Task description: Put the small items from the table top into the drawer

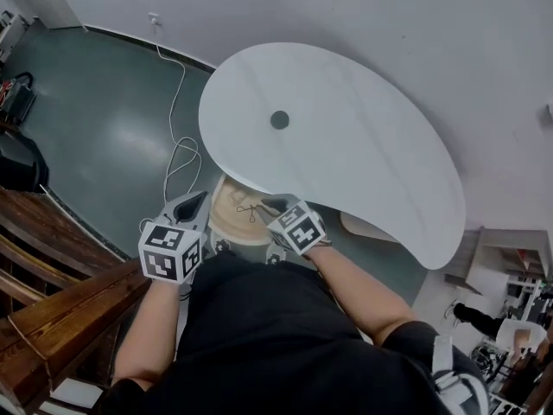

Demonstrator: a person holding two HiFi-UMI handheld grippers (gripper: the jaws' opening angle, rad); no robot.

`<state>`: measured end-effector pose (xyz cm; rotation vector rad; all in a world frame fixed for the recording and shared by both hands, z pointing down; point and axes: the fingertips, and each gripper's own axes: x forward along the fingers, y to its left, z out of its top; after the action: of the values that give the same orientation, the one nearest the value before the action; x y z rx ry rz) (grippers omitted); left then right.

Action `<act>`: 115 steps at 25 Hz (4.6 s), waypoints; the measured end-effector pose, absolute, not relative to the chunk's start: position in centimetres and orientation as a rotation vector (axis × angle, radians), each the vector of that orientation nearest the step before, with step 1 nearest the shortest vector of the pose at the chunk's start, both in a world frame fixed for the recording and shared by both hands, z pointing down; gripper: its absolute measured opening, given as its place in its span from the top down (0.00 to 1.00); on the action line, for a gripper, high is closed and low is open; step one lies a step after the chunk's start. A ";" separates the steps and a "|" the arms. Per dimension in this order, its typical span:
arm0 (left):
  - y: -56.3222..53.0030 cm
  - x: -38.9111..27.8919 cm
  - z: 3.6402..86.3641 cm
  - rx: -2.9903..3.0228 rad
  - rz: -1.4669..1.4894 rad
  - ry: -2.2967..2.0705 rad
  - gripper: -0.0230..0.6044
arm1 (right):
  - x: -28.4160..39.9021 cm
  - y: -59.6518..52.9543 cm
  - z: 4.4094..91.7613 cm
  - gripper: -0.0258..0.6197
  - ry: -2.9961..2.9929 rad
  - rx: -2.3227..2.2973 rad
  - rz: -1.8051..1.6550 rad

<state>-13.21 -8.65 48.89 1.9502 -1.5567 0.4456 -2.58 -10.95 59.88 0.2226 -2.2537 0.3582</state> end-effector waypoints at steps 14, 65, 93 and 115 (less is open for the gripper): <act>-13.2 -8.6 44.3 2.163 0.385 -1.476 0.94 | 1.3 -16.0 44.9 0.91 -2.592 0.548 0.376; -7.7 -15.2 45.6 2.004 0.468 -1.678 0.94 | -2.4 -37.5 62.3 0.89 -2.181 0.767 0.384; -4.0 -18.2 46.4 1.857 0.456 -1.742 0.94 | -6.8 -38.8 64.6 0.91 -2.207 0.578 0.415; -6.3 -16.8 46.0 1.921 0.369 -1.707 0.94 | -1.3 -31.7 54.7 0.93 -2.518 0.674 0.589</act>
<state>-16.79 -6.30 46.02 1.9208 -1.7065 0.3693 -1.30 -31.71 54.68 0.6740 -2.5185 0.5894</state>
